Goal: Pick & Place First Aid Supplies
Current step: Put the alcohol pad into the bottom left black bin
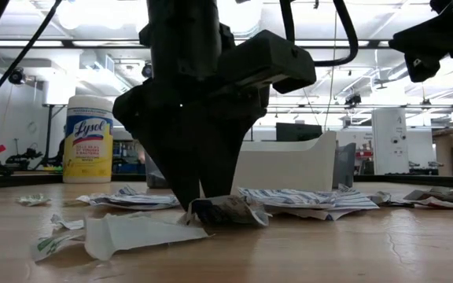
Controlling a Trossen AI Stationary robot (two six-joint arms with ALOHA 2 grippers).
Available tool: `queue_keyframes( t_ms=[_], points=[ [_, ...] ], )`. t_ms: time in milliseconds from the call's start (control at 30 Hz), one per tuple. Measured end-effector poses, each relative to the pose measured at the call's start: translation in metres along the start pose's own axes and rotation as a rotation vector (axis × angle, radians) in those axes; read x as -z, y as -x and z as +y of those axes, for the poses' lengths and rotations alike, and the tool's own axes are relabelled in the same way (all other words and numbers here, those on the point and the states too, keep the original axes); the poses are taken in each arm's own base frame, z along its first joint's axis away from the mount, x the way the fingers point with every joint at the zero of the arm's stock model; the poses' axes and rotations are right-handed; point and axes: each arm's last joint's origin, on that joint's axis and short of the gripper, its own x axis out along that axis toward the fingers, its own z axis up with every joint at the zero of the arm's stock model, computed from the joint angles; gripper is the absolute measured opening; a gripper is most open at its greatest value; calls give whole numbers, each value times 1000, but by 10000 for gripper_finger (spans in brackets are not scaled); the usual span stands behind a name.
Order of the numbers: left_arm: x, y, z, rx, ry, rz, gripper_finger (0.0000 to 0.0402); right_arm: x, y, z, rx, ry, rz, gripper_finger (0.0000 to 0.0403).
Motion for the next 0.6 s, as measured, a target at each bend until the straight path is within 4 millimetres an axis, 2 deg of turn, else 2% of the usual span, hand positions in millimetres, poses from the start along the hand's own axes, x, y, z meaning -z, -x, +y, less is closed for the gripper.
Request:
queue_keyframes(
  t_ms=[133,400,600],
  points=[
    [0,0,0,-1,0,1,152,0,0,0,0,0,0,52],
    [-1,-1,1,-7,-17,2,95,0,0,0,0,-2,0,52],
    [-2,-1,2,-11,-28,-1,72,0,0,0,-1,-3,0,52]
  ],
)
